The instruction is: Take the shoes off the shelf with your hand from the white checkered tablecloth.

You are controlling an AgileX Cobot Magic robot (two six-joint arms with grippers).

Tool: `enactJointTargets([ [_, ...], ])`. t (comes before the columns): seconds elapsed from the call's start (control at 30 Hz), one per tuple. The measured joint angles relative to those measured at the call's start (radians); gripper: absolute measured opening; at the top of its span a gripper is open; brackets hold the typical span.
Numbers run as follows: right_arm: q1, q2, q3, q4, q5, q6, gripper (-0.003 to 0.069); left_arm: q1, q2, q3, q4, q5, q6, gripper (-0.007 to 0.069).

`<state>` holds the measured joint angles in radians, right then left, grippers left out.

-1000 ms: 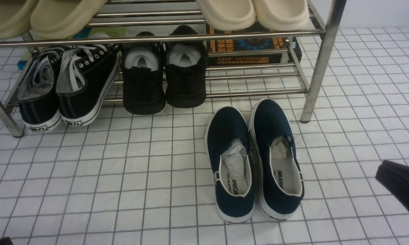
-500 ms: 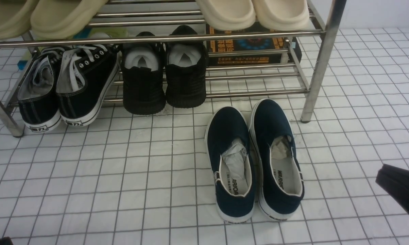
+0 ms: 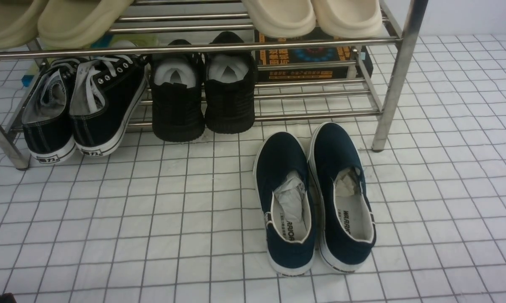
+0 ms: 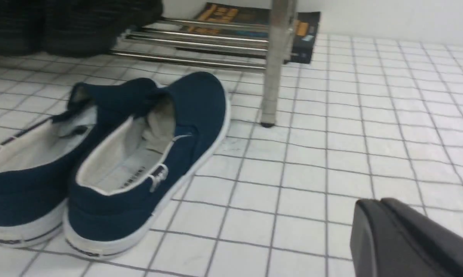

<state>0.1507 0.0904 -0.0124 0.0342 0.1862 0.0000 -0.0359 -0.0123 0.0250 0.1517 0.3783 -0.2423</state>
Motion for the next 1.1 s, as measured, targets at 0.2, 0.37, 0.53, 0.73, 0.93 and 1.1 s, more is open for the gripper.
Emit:
enactJointTargets([
  [0.2,-0.114,-0.07,0.037,0.021,0.105,-0.011,0.0012,0.0,0.0,0.0,0.0,0.0,0.0,0.0092],
  [0.37,-0.143,-0.101,0.033,0.025,0.174,-0.01,0.0017,0.0,0.0,0.0,0.0,0.0,0.0,0.0092],
  [0.53,-0.16,-0.101,0.028,0.028,0.198,-0.009,0.0022,0.0,0.0,0.0,0.0,0.0,0.0,0.0092],
  [0.73,-0.212,-0.101,0.028,0.028,0.201,-0.009,0.0031,0.0,0.0,0.0,0.0,0.0,0.0,0.0092],
  [0.93,-0.219,-0.101,0.028,0.028,0.201,-0.009,0.0031,0.0,0.0,0.0,0.0,0.0,0.0,0.0092],
  [1.1,-0.219,-0.101,0.028,0.028,0.201,-0.009,0.0031,0.0,0.0,0.0,0.0,0.0,0.0,0.0092],
])
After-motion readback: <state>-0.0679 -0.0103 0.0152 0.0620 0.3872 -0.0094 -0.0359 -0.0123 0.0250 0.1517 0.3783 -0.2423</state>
